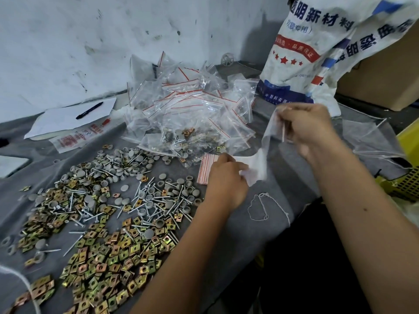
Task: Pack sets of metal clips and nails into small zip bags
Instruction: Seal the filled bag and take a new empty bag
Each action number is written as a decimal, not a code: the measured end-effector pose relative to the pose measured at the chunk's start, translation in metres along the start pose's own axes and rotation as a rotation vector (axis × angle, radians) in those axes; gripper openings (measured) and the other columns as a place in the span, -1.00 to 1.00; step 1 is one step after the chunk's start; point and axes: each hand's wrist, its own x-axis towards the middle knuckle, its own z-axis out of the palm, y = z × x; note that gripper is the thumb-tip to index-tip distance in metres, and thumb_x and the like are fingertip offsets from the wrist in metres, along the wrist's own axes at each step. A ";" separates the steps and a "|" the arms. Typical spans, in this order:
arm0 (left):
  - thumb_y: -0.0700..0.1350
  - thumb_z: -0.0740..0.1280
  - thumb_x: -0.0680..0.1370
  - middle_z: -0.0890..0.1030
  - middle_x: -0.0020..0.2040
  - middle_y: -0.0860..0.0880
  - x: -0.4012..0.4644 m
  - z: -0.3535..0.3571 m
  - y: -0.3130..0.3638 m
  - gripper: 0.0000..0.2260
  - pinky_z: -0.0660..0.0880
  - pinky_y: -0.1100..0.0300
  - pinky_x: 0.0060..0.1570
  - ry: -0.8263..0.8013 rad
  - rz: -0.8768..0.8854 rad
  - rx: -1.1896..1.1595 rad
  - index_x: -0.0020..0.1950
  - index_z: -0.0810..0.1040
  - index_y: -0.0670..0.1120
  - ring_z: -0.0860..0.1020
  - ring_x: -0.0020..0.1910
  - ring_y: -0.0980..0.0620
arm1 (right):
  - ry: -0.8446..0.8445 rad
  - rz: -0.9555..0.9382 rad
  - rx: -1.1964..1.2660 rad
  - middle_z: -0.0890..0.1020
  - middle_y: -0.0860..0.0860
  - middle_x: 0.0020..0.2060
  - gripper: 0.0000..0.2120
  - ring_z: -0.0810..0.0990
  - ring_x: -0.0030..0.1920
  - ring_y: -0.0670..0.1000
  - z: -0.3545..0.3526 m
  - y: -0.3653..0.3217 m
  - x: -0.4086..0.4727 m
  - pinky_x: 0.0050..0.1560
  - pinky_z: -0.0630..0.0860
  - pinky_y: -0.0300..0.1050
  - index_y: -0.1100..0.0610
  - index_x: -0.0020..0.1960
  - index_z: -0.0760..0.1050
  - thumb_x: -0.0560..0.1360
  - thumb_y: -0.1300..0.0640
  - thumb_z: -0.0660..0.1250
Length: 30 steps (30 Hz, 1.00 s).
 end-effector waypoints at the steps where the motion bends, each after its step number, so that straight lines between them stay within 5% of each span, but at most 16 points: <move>1: -0.28 0.32 0.56 0.48 0.25 -0.13 0.000 0.001 -0.001 -0.64 0.43 0.08 0.28 0.004 0.007 0.008 0.32 0.67 -0.07 0.52 0.20 -0.18 | 0.017 -0.017 0.085 0.71 0.05 -0.14 -0.88 0.65 -0.19 -0.07 -0.003 -0.009 -0.002 -0.12 0.66 -0.14 0.21 0.10 0.66 0.58 0.26 0.40; 4: -0.28 0.31 0.57 0.46 0.28 -0.14 0.001 0.003 -0.002 -0.64 0.41 0.05 0.34 -0.006 0.013 0.034 0.34 0.66 -0.08 0.51 0.23 -0.19 | -0.004 -0.135 0.316 0.72 0.06 -0.18 -0.88 0.67 -0.19 -0.04 -0.003 -0.031 -0.011 -0.06 0.67 -0.14 0.23 0.06 0.64 0.52 0.31 0.46; 7: -0.26 0.33 0.59 0.56 0.28 -0.14 0.000 -0.001 -0.001 -0.71 0.44 0.11 0.32 0.012 -0.052 -0.075 0.27 0.69 -0.11 0.57 0.21 -0.17 | -0.086 -0.255 0.280 0.72 0.04 -0.34 -0.79 0.68 -0.31 -0.06 0.010 -0.037 -0.023 -0.16 0.66 -0.16 0.30 0.07 0.59 0.46 0.32 0.51; 11: -0.11 0.30 0.68 0.71 0.01 -0.11 -0.012 -0.024 0.000 -0.82 0.60 -0.01 0.15 0.200 -0.294 -0.754 0.05 0.70 -0.12 0.68 -0.02 -0.10 | -0.199 -0.249 0.098 0.71 0.06 -0.38 -0.79 0.62 -0.45 -0.10 0.042 -0.022 -0.042 -0.38 0.55 -0.26 0.37 -0.02 0.60 0.44 0.26 0.54; 16: 0.23 0.13 0.70 0.64 0.29 -0.21 -0.029 -0.074 -0.012 -0.53 0.57 -0.07 0.22 0.020 -0.331 -1.486 0.35 0.56 -0.08 0.63 0.19 -0.19 | -0.570 0.018 0.296 0.70 0.08 -0.34 -0.91 0.61 -0.42 -0.08 0.096 -0.002 -0.071 -0.37 0.56 -0.28 0.24 -0.10 0.61 0.57 0.24 0.41; 18: 0.18 0.14 0.71 0.66 0.24 -0.17 -0.043 -0.095 -0.028 -0.57 0.63 -0.03 0.10 -0.007 -0.274 -1.620 0.26 0.65 -0.07 0.66 0.10 -0.15 | -0.703 0.082 0.405 0.73 0.13 -0.26 -0.88 0.66 -0.35 -0.05 0.118 -0.001 -0.078 -0.23 0.65 -0.23 0.29 -0.05 0.60 0.61 0.31 0.31; 20: -0.04 0.21 0.69 0.70 0.03 -0.12 -0.059 -0.119 -0.050 -0.70 0.68 0.12 -0.18 0.091 -0.244 -1.650 0.10 0.70 -0.14 0.69 -0.12 -0.02 | -0.834 0.110 0.447 0.74 0.20 -0.17 -0.83 0.72 -0.26 0.00 0.135 -0.001 -0.084 -0.06 0.67 -0.12 0.33 -0.01 0.60 0.63 0.35 0.23; 24: -0.28 0.33 0.61 0.69 0.02 -0.11 -0.090 -0.164 -0.109 -0.74 0.62 0.18 -0.30 0.452 -0.261 -1.531 0.31 0.55 -0.24 0.66 -0.20 0.04 | -0.911 0.072 0.189 0.74 0.22 -0.11 -0.77 0.73 -0.20 0.04 0.166 0.009 -0.088 -0.15 0.67 -0.11 0.31 -0.03 0.66 0.66 0.26 0.26; 27: -0.30 0.42 0.58 0.66 -0.29 0.07 -0.117 -0.184 -0.152 -0.83 0.58 0.28 -0.30 0.775 -0.287 -1.002 0.13 0.55 -0.13 0.61 -0.33 0.16 | -0.838 -0.165 -0.346 0.74 0.17 -0.20 -0.77 0.64 -0.29 -0.02 0.191 0.033 -0.095 -0.20 0.57 -0.12 0.24 -0.07 0.71 0.59 0.08 0.42; 30: -0.35 0.44 0.56 0.53 -0.37 0.10 -0.137 -0.195 -0.183 -0.81 0.47 0.37 -0.37 0.908 -0.328 -0.606 0.09 0.54 -0.15 0.49 -0.44 0.28 | -0.965 -0.128 -0.423 0.71 0.10 -0.32 -0.81 0.61 -0.35 -0.05 0.218 0.054 -0.114 -0.26 0.56 -0.17 0.19 -0.13 0.72 0.45 0.05 0.49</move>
